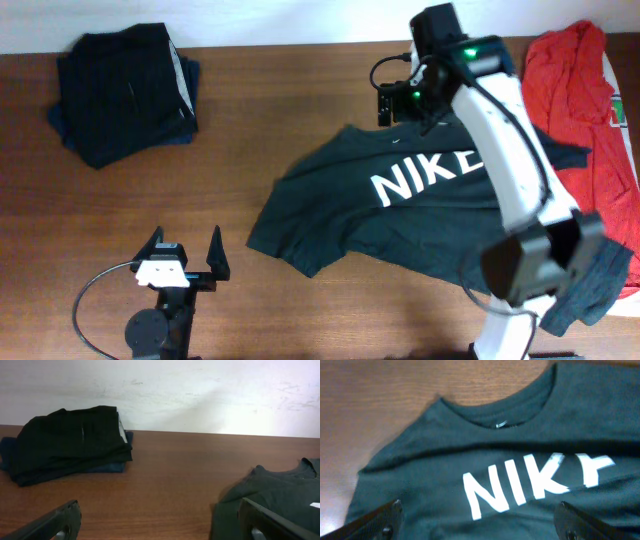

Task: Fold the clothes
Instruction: 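Drag the green t-shirt leftward and lay it flat mid-table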

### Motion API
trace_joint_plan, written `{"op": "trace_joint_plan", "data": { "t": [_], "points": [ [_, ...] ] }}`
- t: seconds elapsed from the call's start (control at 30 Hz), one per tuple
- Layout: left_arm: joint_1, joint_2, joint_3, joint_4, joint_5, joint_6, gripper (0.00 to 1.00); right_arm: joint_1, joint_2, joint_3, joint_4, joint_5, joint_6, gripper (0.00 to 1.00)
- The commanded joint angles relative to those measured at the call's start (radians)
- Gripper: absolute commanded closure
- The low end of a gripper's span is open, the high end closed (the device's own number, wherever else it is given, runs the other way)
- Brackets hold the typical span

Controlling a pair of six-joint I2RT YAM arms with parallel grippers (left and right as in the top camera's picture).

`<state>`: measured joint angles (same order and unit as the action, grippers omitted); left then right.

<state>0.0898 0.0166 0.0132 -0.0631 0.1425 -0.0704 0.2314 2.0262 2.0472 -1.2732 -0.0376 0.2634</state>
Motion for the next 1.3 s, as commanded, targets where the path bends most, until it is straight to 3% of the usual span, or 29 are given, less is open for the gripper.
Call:
{"op": "trace_joint_plan", "data": {
  "t": [0.0, 0.13, 0.33, 0.43, 0.5, 0.57, 0.6, 0.73, 0.9, 1.03, 1.07, 1.1, 1.13, 1.17, 1.27],
  "points": [
    [-0.004, -0.005, -0.004, -0.002, 0.008, 0.016, 0.01, -0.002, 0.164, -0.008, 0.118, -0.133, 0.035, 0.01],
    [-0.004, -0.005, -0.004, -0.002, 0.008, 0.016, 0.01, 0.013, 0.343, -0.008, 0.232, -0.173, 0.094, 0.02],
    [-0.004, -0.005, -0.004, -0.002, 0.007, 0.016, 0.01, 0.064, 0.423, -0.011, 0.3, -0.157, 0.124, 0.05],
    [-0.004, -0.005, -0.004, -0.002, 0.008, 0.016, 0.01, 0.098, 0.423, -0.011, 0.334, -0.153, 0.139, 0.26],
    [-0.004, -0.005, -0.004, -0.002, 0.008, 0.016, 0.01, 0.123, 0.424, -0.011, 0.347, -0.15, 0.139, 0.26],
    [-0.004, -0.005, -0.004, -0.002, 0.008, 0.016, 0.01, 0.143, 0.436, -0.012, 0.351, -0.134, 0.139, 0.61],
    [-0.004, -0.005, -0.004, -0.002, 0.008, 0.016, 0.01, 0.151, 0.437, -0.011, 0.367, -0.135, 0.139, 0.93],
    [-0.004, -0.005, -0.004, -0.002, 0.008, 0.016, 0.01, 0.186, 0.437, 0.003, 0.438, -0.227, 0.138, 0.96],
    [-0.004, -0.005, -0.004, -0.002, 0.008, 0.016, 0.01, 0.396, 0.437, 0.2, 0.473, -0.38, 0.139, 0.96],
    [-0.004, -0.005, -0.004, -0.002, 0.008, 0.016, 0.01, 0.533, 0.437, 0.382, 0.423, -0.362, 0.146, 0.96],
    [-0.004, -0.005, -0.004, -0.002, 0.008, 0.016, 0.01, 0.531, 0.437, 0.407, 0.383, -0.32, 0.146, 0.73],
    [-0.004, -0.005, -0.004, -0.002, 0.008, 0.016, 0.01, 0.516, 0.437, 0.429, 0.342, -0.317, 0.146, 0.67],
    [-0.004, -0.005, -0.004, -0.002, 0.008, 0.016, 0.01, 0.492, 0.436, 0.465, 0.286, -0.317, 0.142, 0.3],
    [-0.004, -0.005, -0.004, -0.002, 0.008, 0.016, 0.01, 0.443, 0.433, 0.538, 0.176, -0.3, 0.142, 0.02],
    [-0.004, -0.005, -0.004, -0.002, 0.008, 0.016, 0.01, 0.279, 0.426, 0.754, -0.151, -0.173, 0.142, 0.01]
  ]
}}
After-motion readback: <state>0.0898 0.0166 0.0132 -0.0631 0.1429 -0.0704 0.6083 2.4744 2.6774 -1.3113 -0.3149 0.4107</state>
